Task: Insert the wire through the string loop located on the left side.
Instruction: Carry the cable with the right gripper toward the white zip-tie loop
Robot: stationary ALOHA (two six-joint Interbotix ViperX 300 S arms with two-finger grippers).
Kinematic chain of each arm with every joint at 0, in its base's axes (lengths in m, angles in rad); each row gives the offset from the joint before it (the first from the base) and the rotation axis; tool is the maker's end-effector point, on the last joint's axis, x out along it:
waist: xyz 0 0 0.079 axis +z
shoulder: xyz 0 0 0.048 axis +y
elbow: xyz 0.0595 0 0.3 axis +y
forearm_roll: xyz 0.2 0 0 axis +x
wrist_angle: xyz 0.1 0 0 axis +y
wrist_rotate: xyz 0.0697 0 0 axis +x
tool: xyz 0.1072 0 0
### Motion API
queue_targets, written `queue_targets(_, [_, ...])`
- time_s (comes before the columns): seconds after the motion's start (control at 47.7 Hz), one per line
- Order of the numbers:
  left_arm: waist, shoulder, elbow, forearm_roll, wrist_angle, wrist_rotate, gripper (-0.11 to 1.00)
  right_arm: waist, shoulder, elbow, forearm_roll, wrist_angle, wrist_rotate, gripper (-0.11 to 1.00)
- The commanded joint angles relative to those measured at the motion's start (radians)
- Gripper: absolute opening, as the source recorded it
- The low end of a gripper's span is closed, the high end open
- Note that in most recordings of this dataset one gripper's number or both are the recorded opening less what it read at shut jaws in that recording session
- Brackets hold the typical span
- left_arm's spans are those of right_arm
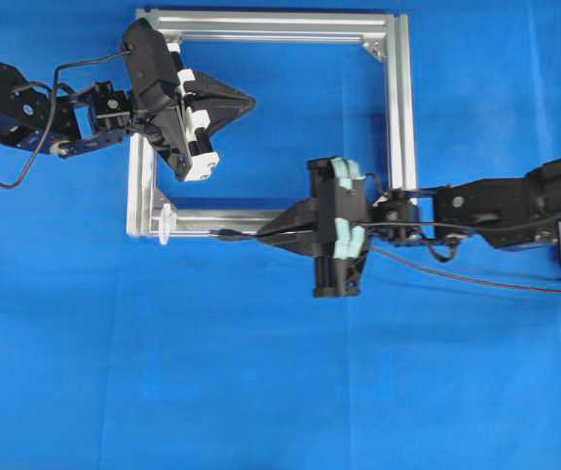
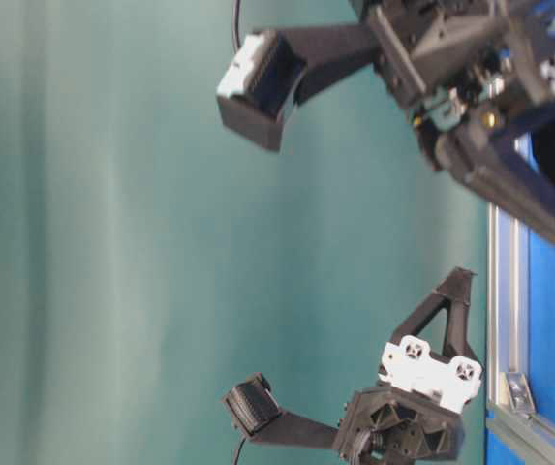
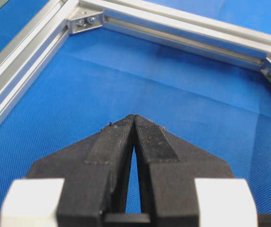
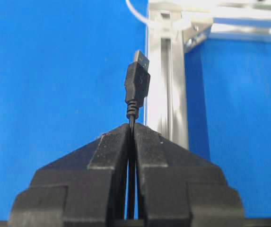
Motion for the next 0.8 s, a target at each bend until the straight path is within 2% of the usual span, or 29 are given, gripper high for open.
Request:
queue_targets(0.0, [-0.003, -0.028, -0.015, 0.003, -0.005, -0.002, 0.0, -0.003, 0.0, -0.048, -0.002, -0.005, -0.005, 0.0])
queue_targets(0.44, [-0.009, -0.028, -0.017, 0.003, -0.005, -0.003, 0.0, -0.015, 0.066, -0.155, -0.002, 0.025, -0.026, 0.0])
queue_targets(0.775, [-0.011, -0.028, -0.012, 0.003, -0.005, -0.002, 0.0, -0.02, 0.077, -0.16, -0.002, 0.025, -0.029, 0.0])
